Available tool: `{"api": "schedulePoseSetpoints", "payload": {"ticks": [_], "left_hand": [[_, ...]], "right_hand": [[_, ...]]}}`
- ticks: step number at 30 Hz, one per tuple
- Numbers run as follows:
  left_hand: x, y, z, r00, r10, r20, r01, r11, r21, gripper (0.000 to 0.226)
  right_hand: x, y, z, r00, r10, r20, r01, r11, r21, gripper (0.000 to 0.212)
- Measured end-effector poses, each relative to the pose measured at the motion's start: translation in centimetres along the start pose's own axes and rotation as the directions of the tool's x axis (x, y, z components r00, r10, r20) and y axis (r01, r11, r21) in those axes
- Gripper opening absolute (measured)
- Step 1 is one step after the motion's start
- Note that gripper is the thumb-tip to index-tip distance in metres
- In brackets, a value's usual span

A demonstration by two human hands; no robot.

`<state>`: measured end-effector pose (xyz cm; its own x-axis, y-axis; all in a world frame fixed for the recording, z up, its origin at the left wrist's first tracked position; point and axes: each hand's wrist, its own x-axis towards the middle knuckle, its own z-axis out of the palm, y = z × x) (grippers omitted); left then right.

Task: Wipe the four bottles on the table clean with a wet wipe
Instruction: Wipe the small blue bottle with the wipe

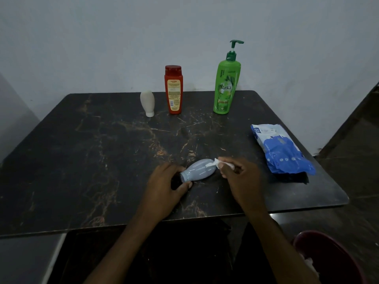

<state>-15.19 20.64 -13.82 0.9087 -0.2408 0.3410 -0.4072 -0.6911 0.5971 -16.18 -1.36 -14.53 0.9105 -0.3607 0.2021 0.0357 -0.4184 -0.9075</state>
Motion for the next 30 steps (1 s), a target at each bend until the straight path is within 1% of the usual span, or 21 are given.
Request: {"api": "schedulePoseSetpoints", "payload": {"ticks": [3, 7, 9, 10, 13, 15, 18, 19, 21, 24, 26, 28, 30], "left_hand": [[0.0, -0.2, 0.1, 1.000, -0.010, -0.007, 0.010, 1.000, -0.026, 0.030], [0.1, -0.2, 0.2, 1.000, 0.004, -0.005, -0.004, 1.000, -0.022, 0.030], [0.1, -0.4, 0.3, 1.000, 0.007, -0.004, -0.007, 1.000, -0.011, 0.031], [0.0, -0.5, 0.3, 1.000, 0.009, -0.003, -0.009, 1.000, -0.009, 0.031], [0.0, -0.7, 0.3, 1.000, 0.008, 0.005, -0.008, 1.000, -0.026, 0.031], [0.1, -0.7, 0.2, 1.000, 0.009, 0.006, -0.009, 1.000, -0.027, 0.031], [0.1, -0.5, 0.0, 1.000, 0.013, 0.006, -0.013, 0.999, -0.029, 0.030], [0.0, -0.5, 0.0, 1.000, 0.015, 0.007, -0.015, 0.999, -0.032, 0.030], [-0.1, -0.4, -0.1, 1.000, 0.018, 0.009, -0.018, 0.999, -0.034, 0.030], [0.0, -0.4, 0.0, 1.000, 0.017, 0.013, -0.016, 0.999, -0.034, 0.030], [0.0, -0.4, 0.0, 1.000, 0.017, 0.012, -0.017, 0.999, -0.034, 0.030], [0.0, -0.3, 0.1, 1.000, 0.014, 0.014, -0.014, 0.999, -0.032, 0.030], [0.0, -0.4, 0.2, 1.000, 0.014, 0.017, -0.013, 1.000, -0.022, 0.030]], "right_hand": [[-0.7, -0.5, 0.3, 0.997, -0.069, -0.034, 0.063, 0.985, -0.162, 0.016], [-2.6, -1.6, 1.9, 0.972, -0.236, -0.012, 0.224, 0.936, -0.273, 0.007], [-3.9, -2.5, 3.2, 0.970, -0.245, 0.001, 0.238, 0.940, -0.246, 0.014], [-4.6, -2.8, 3.8, 0.970, -0.240, 0.033, 0.241, 0.945, -0.220, 0.015], [-5.7, -3.2, 4.6, 0.955, -0.279, 0.104, 0.294, 0.938, -0.185, 0.010], [-4.9, -3.0, 3.9, 0.966, -0.242, 0.092, 0.256, 0.947, -0.196, 0.008], [-2.5, -2.2, 1.9, 0.988, -0.144, 0.055, 0.154, 0.942, -0.299, 0.008], [-1.7, -2.0, 1.2, 0.989, -0.137, 0.049, 0.146, 0.935, -0.323, 0.010], [-0.6, -1.6, 0.1, 0.986, -0.148, 0.071, 0.164, 0.921, -0.354, 0.019], [-0.4, -1.8, 0.2, 0.970, -0.193, 0.150, 0.237, 0.893, -0.383, 0.020], [-1.2, -2.0, 0.8, 0.958, -0.249, 0.144, 0.285, 0.893, -0.349, 0.023], [-2.3, -2.4, 1.4, 0.945, -0.302, 0.129, 0.327, 0.900, -0.287, 0.018], [-3.7, -3.1, 2.3, 0.936, -0.321, 0.144, 0.348, 0.905, -0.244, 0.005]]}}
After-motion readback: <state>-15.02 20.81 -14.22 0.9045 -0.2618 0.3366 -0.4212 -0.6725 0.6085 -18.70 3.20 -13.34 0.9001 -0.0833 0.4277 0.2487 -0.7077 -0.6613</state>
